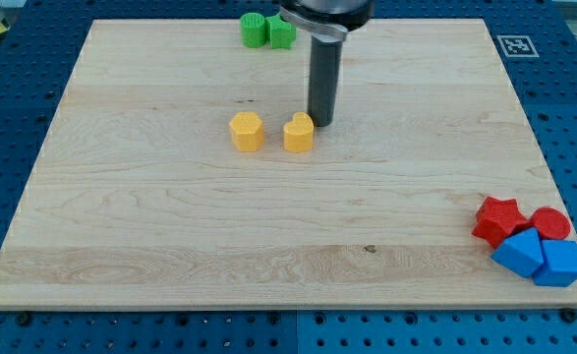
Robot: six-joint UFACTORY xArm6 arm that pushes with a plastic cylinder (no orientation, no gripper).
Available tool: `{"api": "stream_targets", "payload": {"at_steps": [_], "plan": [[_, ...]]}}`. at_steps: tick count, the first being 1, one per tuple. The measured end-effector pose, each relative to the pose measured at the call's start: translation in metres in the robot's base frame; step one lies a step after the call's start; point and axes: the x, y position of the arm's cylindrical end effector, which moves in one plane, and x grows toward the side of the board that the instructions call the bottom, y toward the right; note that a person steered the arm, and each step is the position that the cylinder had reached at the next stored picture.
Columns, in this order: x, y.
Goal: Push the yellow heart closer to the yellow hexagon
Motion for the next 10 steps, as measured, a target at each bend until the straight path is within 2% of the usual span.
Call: {"api": "stream_targets", "payload": {"at_steps": [2, 4, 5, 6, 8, 10], "plan": [[-0.001, -0.038], [0.003, 0.015], [0.026, 0.027], [0.040, 0.029], [0.042, 0.005], [0.072, 0.004]]}}
